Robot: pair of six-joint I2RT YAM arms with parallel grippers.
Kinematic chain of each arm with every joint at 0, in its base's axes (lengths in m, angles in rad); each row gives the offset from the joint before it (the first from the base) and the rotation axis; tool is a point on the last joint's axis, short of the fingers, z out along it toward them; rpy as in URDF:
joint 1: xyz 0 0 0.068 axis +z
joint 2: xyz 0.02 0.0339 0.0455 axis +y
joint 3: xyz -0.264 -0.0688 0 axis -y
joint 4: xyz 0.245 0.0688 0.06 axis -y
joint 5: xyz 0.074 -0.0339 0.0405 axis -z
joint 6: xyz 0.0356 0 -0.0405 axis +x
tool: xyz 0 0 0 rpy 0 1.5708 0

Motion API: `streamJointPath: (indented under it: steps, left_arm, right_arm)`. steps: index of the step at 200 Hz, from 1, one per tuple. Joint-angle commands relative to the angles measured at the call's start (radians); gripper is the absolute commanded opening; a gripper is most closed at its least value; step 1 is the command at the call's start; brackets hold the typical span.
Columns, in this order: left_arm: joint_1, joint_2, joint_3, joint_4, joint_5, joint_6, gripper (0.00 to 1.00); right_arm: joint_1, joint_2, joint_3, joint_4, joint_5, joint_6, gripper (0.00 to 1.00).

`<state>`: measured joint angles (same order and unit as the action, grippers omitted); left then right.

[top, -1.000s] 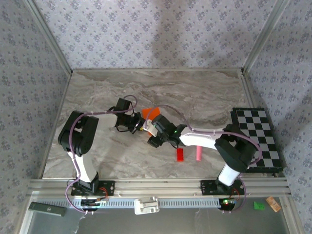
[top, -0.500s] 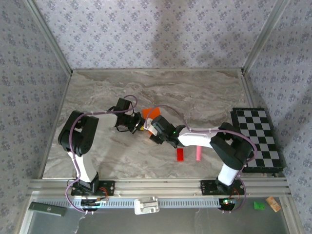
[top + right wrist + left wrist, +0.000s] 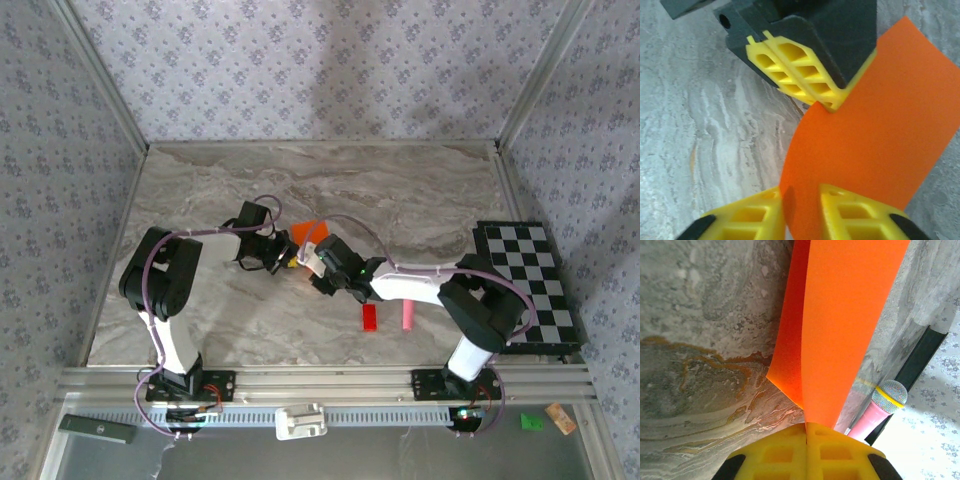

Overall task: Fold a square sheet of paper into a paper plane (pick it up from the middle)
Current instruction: Third fold the triangle at the center of the table.

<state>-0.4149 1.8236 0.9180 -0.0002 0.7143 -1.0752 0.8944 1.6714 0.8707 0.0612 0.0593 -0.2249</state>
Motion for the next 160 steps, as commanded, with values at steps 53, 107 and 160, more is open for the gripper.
streamJointPath:
  steps: [53, 107, 160]
  left_arm:
    - [0.078, -0.076, 0.004, -0.133, -0.054, 0.071, 0.26]
    - [0.153, -0.151, 0.082, -0.234, -0.027, 0.22, 0.46]
    - [0.1, 0.0, 0.228, -0.27, -0.011, 0.269, 0.35]
  right_arm:
    - [-0.016, 0.018, 0.067, -0.085, -0.16, 0.071, 0.0]
    - [-0.054, 0.08, 0.161, -0.153, -0.304, 0.239, 0.0]
    - [-0.082, 0.136, 0.204, -0.161, -0.448, 0.357, 0.01]
